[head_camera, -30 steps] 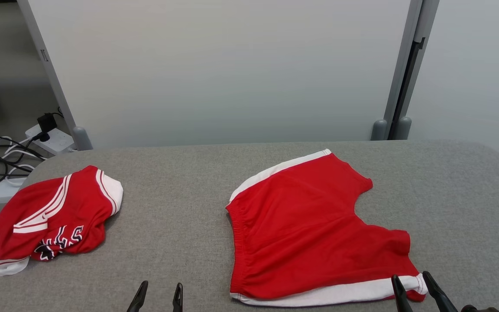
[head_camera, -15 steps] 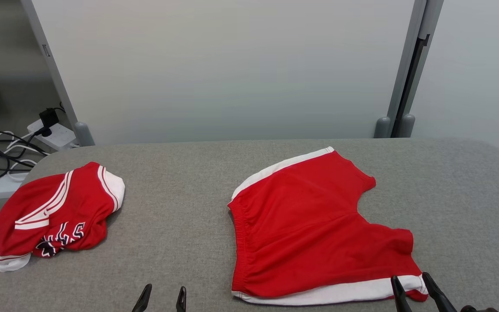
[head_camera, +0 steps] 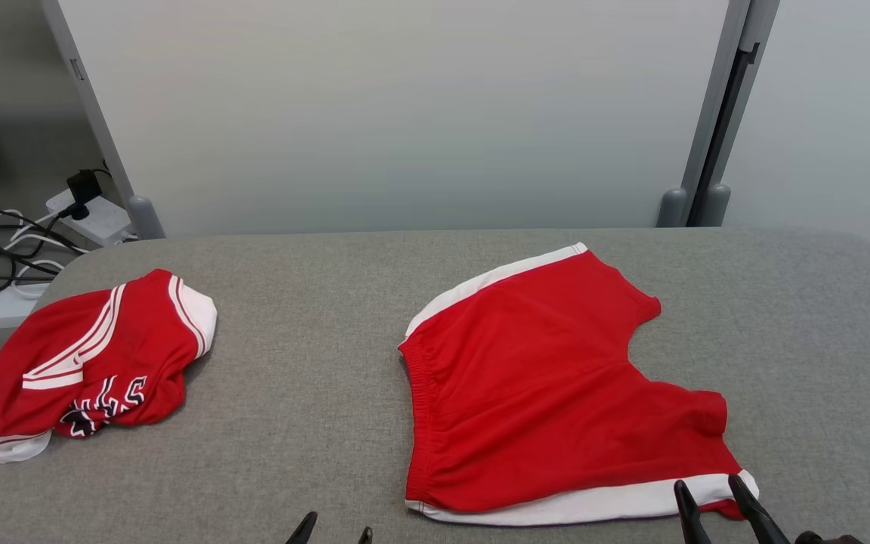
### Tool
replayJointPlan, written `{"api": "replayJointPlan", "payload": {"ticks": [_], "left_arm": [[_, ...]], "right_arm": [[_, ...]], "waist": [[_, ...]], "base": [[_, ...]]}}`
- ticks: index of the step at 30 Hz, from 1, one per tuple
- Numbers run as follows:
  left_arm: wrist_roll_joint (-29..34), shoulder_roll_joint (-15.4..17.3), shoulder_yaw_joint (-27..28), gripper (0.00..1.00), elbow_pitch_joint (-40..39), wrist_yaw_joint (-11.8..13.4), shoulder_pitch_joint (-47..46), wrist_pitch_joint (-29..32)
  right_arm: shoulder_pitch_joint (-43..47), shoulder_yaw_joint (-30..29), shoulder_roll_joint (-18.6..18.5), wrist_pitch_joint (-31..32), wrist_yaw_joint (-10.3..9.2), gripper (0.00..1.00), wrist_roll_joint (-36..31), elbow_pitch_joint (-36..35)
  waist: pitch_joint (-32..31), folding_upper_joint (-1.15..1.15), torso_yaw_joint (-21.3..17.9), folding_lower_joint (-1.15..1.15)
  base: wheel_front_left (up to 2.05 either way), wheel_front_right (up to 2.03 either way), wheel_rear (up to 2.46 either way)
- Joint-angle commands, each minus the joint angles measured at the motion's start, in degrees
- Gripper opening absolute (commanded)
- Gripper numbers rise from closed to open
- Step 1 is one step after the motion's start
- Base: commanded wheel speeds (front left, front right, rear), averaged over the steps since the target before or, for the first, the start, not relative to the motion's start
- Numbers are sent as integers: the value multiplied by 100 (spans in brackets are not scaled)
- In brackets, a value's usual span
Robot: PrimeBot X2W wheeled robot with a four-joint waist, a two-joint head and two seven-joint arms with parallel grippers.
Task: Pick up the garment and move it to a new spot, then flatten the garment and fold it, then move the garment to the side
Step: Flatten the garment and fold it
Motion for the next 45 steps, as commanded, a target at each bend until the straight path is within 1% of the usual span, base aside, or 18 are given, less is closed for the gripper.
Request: {"api": "replayJointPlan", "payload": {"ticks": [1,3,6,9,15,23,24,25,29,31,32,33,36,37,42,43,44,45], "left_arm": [[83,-4,83,100,38,-138,-530,-60],[147,13,-60,100,357,-303,-763,-60],[271,51,-306,100,930,-445,-1168,-60],[449,94,-585,100,1493,-510,-1617,-60],[443,65,-899,100,2294,-561,-2234,-60],[305,18,-1130,100,2811,-578,-2556,-60],[297,15,-1139,98,2866,-579,-2579,-60],[289,13,-1141,100,2904,-577,-2604,-60],[276,5,-1152,100,3044,-559,-2673,-60],[261,3,-1149,98,3081,-558,-2680,-60],[248,1,-1148,90,3109,-559,-2687,-60],[240,0,-1150,74,3128,-558,-2693,-60],[227,-4,-1154,60,3129,-549,-2698,-60],[224,-5,-1154,49,3129,-545,-2697,-60],[227,-9,-1176,33,3152,-536,-2706,-60],[228,-9,-1182,26,3158,-534,-2710,-60],[230,-10,-1193,10,3169,-534,-2714,-60],[229,-11,-1204,0,3177,-535,-2719,-60]], "right_arm": [[-319,154,-108,-78,-1,100,-2,-130],[-359,197,-137,-78,-1,100,4,-124],[-434,261,-192,-78,-1,100,20,-118],[-517,353,-264,-78,-1,100,31,-119],[-650,474,-402,-78,-1,100,79,-108],[-785,533,-491,-78,-1,100,94,-101],[-798,536,-498,-78,-1,100,96,-98],[-812,536,-502,-78,-1,100,96,-95],[-856,553,-516,-78,-1,100,106,-83],[-862,557,-520,-78,-1,100,108,-80],[-867,561,-525,-78,-1,100,109,-77],[-871,561,-531,-78,-1,100,113,-74],[-884,556,-540,-78,-1,100,136,-72],[-890,557,-544,-78,-1,100,142,-73],[-912,576,-569,-78,-1,100,162,-66],[-917,584,-578,-78,-1,100,169,-62],[-923,590,-588,-78,-1,100,175,-61],[-929,595,-599,-78,-1,100,182,-61]], "waist": [[65,0,10,0],[131,0,1,0],[234,0,-29,0],[363,0,-87,0],[551,0,-220,0],[722,0,-371,0],[734,0,-385,0],[746,0,-400,0],[775,0,-446,0],[776,0,-455,0],[777,0,-463,0],[776,0,-470,0],[776,0,-489,0],[777,0,-492,0],[791,0,-504,0],[795,0,-505,0],[800,0,-505,0],[803,0,-503,0]], "base": [[0,0,0],[0,0,0],[0,0,0],[0,0,0],[0,0,0],[0,0,0],[0,0,0],[0,0,0],[0,0,0],[0,0,0],[0,0,0],[0,0,0],[0,0,0],[0,0,0],[0,0,0],[0,0,0],[0,0,0],[0,0,0]]}}
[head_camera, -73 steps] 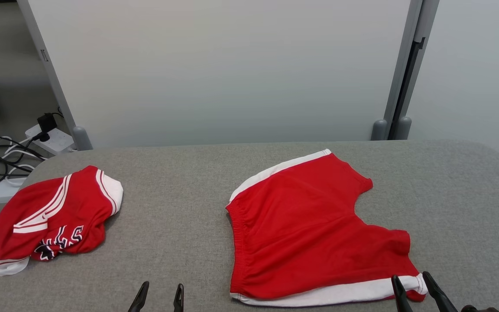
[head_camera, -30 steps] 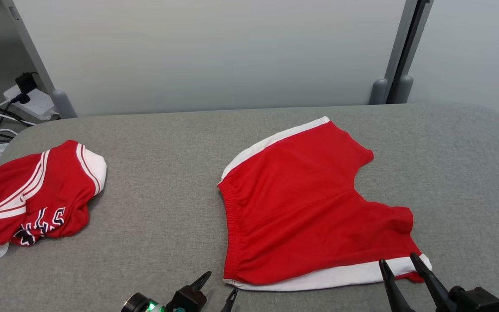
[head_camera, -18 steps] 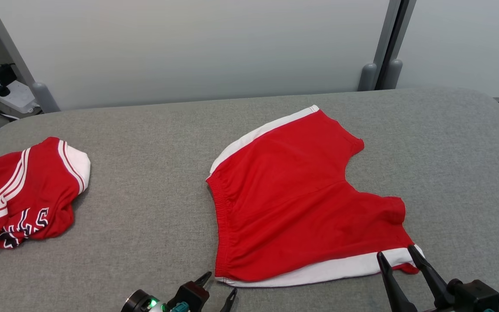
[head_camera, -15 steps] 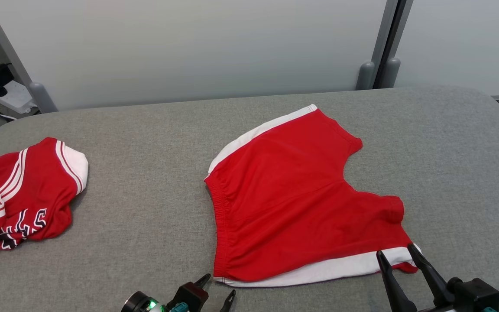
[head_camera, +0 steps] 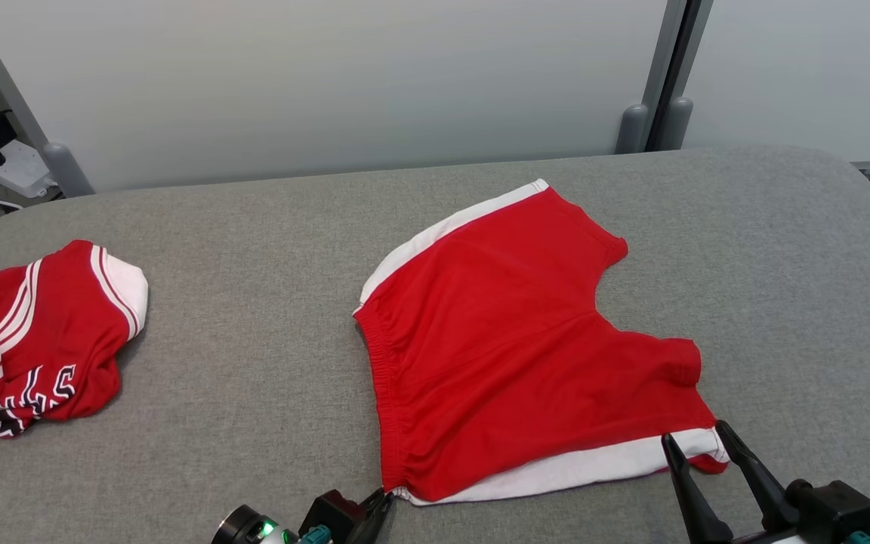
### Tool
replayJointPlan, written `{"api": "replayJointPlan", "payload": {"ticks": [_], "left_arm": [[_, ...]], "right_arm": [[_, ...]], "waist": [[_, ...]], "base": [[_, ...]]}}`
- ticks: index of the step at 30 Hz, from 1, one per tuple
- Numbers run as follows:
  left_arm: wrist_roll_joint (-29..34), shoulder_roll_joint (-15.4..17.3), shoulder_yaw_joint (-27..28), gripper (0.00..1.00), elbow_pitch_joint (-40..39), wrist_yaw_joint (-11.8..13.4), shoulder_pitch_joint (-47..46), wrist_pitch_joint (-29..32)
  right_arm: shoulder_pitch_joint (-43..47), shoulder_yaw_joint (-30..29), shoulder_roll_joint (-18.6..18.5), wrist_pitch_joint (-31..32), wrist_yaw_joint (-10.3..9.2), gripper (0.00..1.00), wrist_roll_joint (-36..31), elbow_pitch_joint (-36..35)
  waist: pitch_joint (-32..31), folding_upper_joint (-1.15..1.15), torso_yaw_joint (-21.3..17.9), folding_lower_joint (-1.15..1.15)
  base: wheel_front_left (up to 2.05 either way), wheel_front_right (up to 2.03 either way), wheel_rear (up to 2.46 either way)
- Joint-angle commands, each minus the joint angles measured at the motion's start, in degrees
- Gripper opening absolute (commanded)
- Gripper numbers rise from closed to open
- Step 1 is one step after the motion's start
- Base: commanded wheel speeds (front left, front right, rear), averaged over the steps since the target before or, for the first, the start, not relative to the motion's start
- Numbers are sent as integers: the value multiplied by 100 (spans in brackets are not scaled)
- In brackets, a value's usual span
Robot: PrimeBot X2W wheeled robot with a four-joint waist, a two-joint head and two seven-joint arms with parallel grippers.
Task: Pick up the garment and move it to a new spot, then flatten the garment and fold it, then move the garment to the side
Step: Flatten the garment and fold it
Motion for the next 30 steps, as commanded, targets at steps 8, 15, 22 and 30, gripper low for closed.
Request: {"api": "replayJointPlan", "payload": {"ticks": [8,15,22,30], "left_arm": [[-171,21,144,0,-294,-10,-185,-60],[-324,234,263,0,-686,-34,87,-60],[-327,347,313,0,-698,-42,87,-60],[-309,322,327,0,-677,-44,39,-60]], "right_arm": [[-252,-125,-66,-78,-1,100,289,160],[-551,-527,54,-78,-1,100,614,1159],[-1029,-474,41,-78,-1,88,977,2390],[-1223,11,-16,-78,-1,36,1384,2968]], "waist": [[17,0,96,0],[42,0,250,0],[60,0,396,0],[87,0,408,0]], "base": [[0,0,0],[0,0,0],[0,0,0],[0,0,0]]}}
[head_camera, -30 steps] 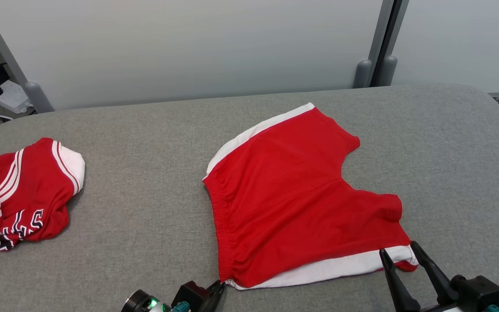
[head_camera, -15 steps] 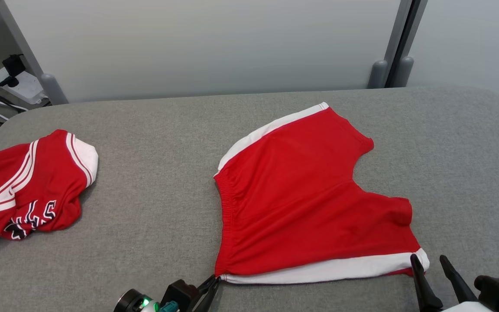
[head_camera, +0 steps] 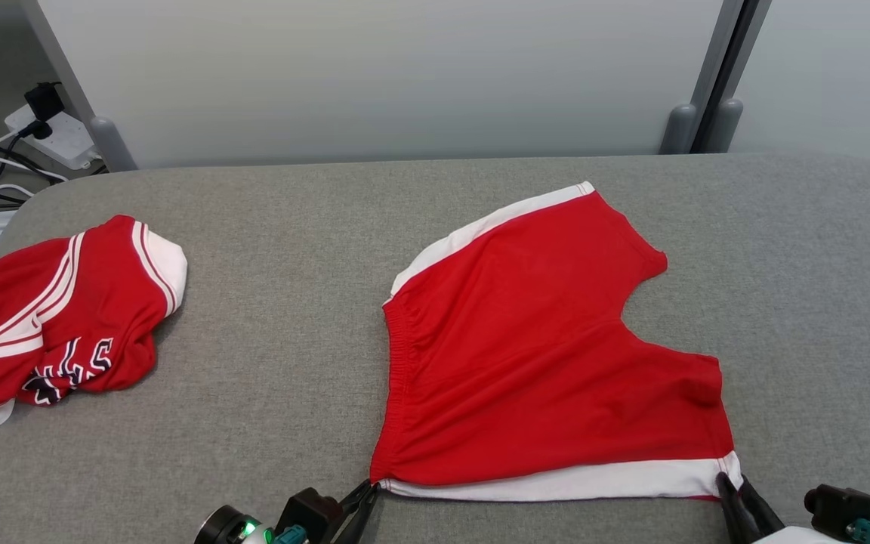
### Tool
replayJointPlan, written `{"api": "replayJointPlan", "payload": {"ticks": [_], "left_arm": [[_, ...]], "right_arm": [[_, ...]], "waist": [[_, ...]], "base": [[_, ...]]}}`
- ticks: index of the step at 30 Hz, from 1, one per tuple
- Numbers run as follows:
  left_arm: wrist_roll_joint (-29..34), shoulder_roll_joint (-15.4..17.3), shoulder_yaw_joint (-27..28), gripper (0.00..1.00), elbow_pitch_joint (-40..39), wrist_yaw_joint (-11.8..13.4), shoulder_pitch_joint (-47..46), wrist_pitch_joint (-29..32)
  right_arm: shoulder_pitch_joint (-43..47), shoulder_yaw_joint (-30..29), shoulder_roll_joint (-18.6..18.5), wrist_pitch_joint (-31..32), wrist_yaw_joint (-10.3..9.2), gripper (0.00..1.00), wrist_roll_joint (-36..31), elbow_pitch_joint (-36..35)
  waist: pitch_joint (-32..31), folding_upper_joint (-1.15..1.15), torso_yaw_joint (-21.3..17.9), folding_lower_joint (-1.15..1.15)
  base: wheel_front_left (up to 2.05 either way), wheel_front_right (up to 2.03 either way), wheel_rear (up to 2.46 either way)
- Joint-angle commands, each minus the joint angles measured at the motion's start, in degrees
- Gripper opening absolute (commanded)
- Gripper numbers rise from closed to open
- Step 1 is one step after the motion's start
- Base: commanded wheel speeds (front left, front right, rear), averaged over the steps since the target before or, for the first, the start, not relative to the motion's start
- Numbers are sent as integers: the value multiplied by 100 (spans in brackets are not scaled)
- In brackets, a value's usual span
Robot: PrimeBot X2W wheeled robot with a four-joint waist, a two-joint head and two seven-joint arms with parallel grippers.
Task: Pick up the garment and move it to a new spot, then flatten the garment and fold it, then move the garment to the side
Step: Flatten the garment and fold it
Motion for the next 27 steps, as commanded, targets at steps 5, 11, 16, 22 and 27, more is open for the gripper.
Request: {"api": "replayJointPlan", "payload": {"ticks": [5,11,16,22,27], "left_arm": [[3,51,180,0,-97,-38,-235,-60],[-62,85,187,0,-338,-39,-215,-60],[-260,328,-61,0,-1260,-40,-16,-60],[-574,826,-362,0,-2017,-40,298,-60],[-688,997,-401,0,-2550,-36,638,-60]], "right_arm": [[-308,441,-240,-78,-1,0,160,25],[-239,259,-484,-78,-1,0,135,-494],[196,-157,-637,-78,-1,0,59,-1423],[869,-543,-799,-78,-1,0,-77,-2318],[1406,-856,-879,-78,-1,0,-116,-2939]], "waist": [[16,0,-35,0],[-6,0,-57,0],[-73,0,-92,0],[-186,0,-180,0],[-229,0,-242,0]], "base": [[0,0,0],[0,0,0],[0,0,0],[0,0,0],[0,0,0]]}}
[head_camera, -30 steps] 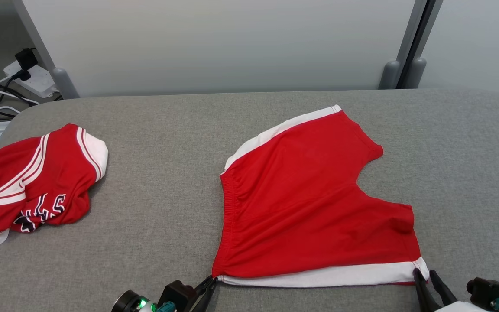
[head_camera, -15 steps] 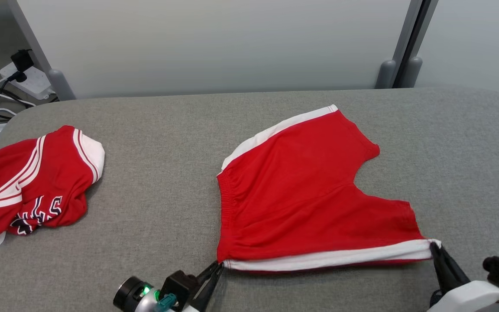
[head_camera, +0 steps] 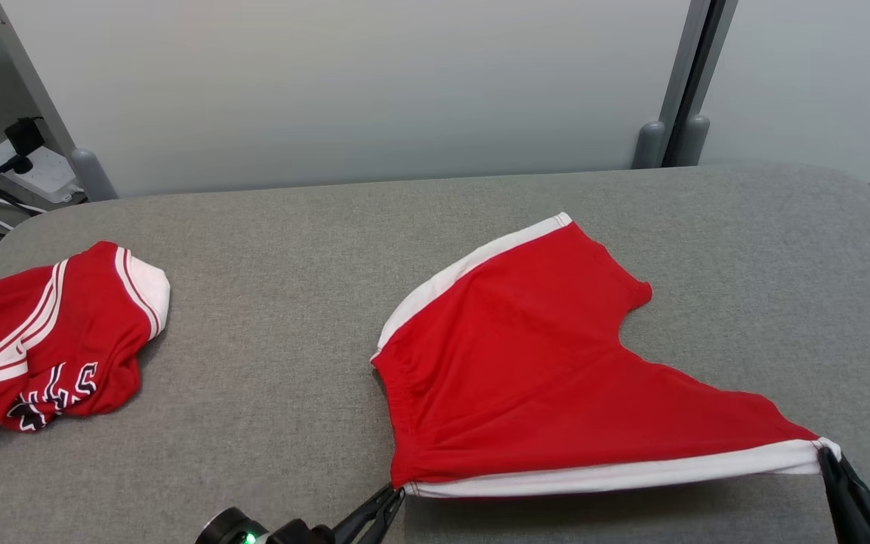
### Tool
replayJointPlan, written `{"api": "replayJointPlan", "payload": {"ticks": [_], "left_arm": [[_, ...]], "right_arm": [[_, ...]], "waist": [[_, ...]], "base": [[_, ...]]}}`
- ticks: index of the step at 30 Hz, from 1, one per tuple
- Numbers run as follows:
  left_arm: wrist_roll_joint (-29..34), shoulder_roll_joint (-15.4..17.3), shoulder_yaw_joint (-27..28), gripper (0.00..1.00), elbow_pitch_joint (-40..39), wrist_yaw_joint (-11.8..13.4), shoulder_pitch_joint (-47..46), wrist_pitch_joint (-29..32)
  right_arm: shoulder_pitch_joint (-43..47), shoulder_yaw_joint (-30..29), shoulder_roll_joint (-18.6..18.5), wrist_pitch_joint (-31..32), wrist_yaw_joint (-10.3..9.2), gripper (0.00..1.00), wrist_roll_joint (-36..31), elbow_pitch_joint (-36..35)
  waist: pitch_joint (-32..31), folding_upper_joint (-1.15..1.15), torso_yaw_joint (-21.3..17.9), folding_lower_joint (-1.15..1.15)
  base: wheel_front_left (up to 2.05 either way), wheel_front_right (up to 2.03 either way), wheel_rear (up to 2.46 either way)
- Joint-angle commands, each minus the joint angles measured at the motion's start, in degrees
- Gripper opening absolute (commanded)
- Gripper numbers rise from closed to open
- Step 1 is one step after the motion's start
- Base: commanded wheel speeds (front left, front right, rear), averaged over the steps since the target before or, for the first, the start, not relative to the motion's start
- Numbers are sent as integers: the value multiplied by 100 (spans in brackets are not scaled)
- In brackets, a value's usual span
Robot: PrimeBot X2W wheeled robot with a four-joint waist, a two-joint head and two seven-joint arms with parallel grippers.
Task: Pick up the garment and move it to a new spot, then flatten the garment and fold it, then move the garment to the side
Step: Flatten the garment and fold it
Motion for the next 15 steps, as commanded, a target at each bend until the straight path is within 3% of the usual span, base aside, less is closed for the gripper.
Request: {"api": "replayJointPlan", "payload": {"ticks": [1,8,15], "left_arm": [[-30,97,171,0,-278,-13,-14,-60],[-600,-78,45,0,-993,6,413,332],[-1682,-388,-66,0,-1071,-31,16,753]], "right_arm": [[90,-41,-214,-78,-1,0,-61,-299],[474,-281,-235,-76,-1,0,-225,-720],[-793,-202,-333,474,-1,0,-511,21]], "waist": [[-19,0,-15,0],[-41,0,-1,0],[154,0,189,0]], "base": [[0,0,0],[0,0,0],[0,0,0]]}}
